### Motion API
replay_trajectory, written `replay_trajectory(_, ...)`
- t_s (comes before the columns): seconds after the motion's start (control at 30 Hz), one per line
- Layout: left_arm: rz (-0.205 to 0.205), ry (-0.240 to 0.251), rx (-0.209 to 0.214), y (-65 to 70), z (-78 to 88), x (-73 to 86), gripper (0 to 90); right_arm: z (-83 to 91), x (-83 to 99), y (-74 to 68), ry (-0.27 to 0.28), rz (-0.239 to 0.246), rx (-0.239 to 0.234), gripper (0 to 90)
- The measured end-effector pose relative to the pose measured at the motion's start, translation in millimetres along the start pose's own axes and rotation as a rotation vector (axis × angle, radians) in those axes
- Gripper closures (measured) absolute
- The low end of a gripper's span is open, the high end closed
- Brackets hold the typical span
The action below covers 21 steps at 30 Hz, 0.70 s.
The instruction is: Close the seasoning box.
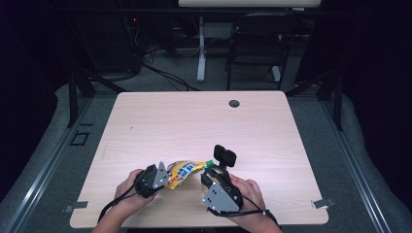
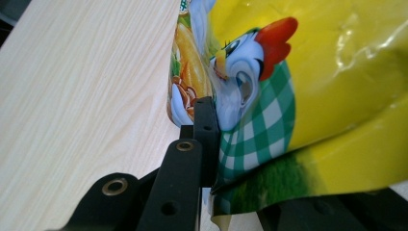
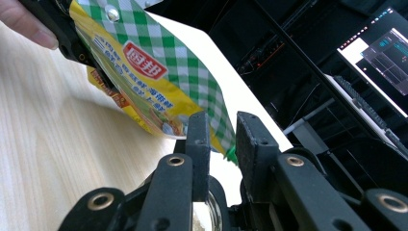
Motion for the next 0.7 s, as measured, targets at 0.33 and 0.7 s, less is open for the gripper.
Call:
replay_trajectory(0.33, 0.092, 0.025, 0.046, -10.8, 0.2, 5.3, 84.2, 1.1, 3.4, 7.0, 0.003, -0.041, 0.002, 76.0)
replay_trajectory(0.7, 0.223, 0.06, 0.076, -24.8, -1.5, 12.7, 83.8, 0.8, 7.9, 10.6, -0.001, -0.074, 0.003, 76.3)
Point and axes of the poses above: each handheld gripper's, and its own axes: z roughly backward along the jaws, x roughly out of its underside, y roughly to its right, the point moved 2 cm from there along -z, roughly forward along the jaws, and after that the axes turned 11 degrees about z, right-handed, at the moved point
